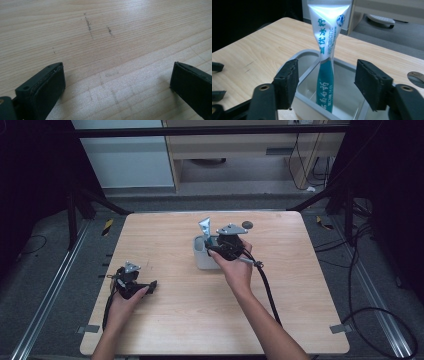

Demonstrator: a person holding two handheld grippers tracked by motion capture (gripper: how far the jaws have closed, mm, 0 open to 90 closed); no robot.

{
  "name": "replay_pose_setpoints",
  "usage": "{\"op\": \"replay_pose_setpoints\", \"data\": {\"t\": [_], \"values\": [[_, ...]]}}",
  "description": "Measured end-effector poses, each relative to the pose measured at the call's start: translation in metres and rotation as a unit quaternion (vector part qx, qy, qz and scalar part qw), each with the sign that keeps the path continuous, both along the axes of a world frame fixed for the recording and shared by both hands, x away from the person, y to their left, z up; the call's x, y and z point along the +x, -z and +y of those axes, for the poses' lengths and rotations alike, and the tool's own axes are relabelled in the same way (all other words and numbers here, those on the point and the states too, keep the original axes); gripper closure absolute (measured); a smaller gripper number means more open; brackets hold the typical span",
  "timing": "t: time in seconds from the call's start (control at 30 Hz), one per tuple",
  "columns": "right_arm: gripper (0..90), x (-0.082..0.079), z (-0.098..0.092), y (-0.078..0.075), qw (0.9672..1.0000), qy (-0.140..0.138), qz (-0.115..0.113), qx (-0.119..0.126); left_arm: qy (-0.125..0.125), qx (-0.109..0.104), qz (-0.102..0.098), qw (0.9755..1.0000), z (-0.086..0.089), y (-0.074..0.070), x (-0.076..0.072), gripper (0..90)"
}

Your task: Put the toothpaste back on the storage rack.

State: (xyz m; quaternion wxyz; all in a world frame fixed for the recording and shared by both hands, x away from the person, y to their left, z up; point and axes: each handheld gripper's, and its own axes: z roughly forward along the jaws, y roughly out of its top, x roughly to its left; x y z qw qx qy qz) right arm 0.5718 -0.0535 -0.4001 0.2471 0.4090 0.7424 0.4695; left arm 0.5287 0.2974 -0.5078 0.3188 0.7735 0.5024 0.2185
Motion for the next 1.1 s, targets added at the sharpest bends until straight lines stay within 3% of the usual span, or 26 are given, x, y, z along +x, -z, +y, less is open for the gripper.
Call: {"op": "replay_pose_setpoints", "data": {"t": [0.33,0.47,0.57,0.8,1.1], "values": [[22.6,-0.005,-0.007,-0.003,0.9996,-0.004,0.005,-0.026,0.000,0.000,0.000,1.0000,0.000,0.000,0.000,0.0],[18.8,-0.010,-0.013,-0.007,0.9998,-0.002,-0.002,-0.017,0.000,0.000,0.000,1.0000,0.000,0.000,0.000,0.0],[16.1,-0.013,-0.020,-0.010,0.9996,0.000,-0.008,-0.028,0.000,0.000,0.000,1.0000,0.000,0.000,0.000,0.0],[8.2,-0.017,-0.044,-0.010,0.9999,0.010,-0.008,-0.002,0.000,0.000,0.000,1.0000,0.000,0.000,0.000,0.0],[5.3,-0.023,-0.065,-0.011,0.9995,0.021,-0.011,-0.021,0.000,0.001,-0.001,1.0000,0.000,0.000,0.000,0.0]]}}
